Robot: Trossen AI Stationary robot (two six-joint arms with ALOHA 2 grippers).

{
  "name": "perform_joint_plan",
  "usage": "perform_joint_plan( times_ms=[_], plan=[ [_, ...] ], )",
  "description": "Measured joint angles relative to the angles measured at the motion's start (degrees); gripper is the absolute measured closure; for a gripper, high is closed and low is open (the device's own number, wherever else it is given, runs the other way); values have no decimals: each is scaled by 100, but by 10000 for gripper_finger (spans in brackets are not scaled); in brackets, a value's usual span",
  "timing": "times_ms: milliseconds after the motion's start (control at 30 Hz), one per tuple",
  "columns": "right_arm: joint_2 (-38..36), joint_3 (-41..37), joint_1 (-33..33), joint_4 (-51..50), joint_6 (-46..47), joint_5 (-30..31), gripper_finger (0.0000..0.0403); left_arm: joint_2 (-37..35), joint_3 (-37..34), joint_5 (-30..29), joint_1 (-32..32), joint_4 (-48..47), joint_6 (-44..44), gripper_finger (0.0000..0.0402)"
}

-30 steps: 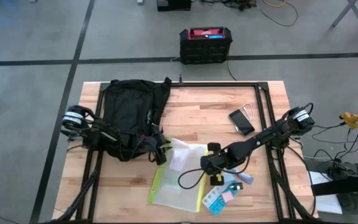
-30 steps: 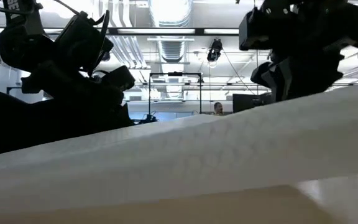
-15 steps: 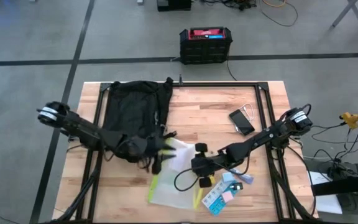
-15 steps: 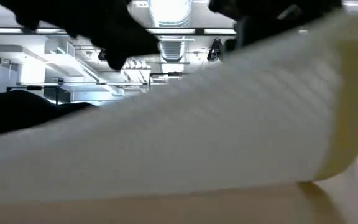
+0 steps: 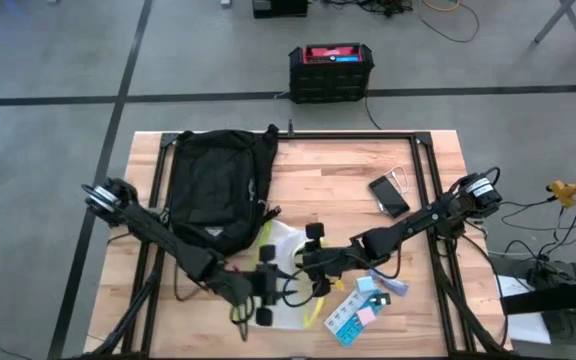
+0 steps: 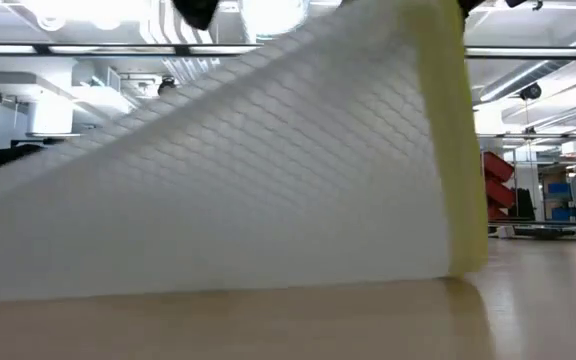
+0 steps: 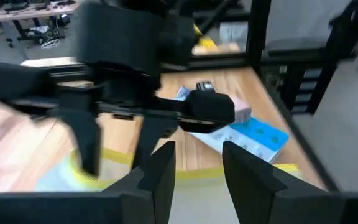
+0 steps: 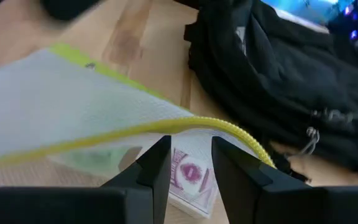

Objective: Unpack backpack
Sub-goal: Remove the game card from the zip bag

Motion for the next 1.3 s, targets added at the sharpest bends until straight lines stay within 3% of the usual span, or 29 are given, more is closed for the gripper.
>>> perform_joint_plan(
  times_ms=[167, 333, 600, 733, 867, 1133, 1200, 1300],
  plan=[
    [0, 0, -33, -260, -458, -9, 262, 674, 1109, -83, 57, -1731, 32, 284],
    [-1, -2, -63, -491, -332, -10, 221, 1083, 2086, 59, 137, -3079, 109, 284],
    [-2, -4, -165, -582, -363, -267, 178, 1416, 3080, 1112, 195, -3603, 956, 284],
    [33, -4, -251, -667, -365, -762, 162, 1588, 3175, 1625, 397, -3789, 1214, 284],
    [83, -29, -325, -869, -304, -818, 148, 1666, 3173, 2052, 632, -4004, 1427, 283],
    [83, -35, -454, -993, -168, -840, 123, 1673, 3133, 1949, 740, -4215, 2389, 283],
    [83, -35, -473, -891, 63, -637, 120, 1682, 3129, 1675, 739, -4201, 2418, 283],
    [83, -15, -515, -722, 564, -265, 120, 1682, 3182, 669, 711, -4510, 2189, 284]
  ],
)
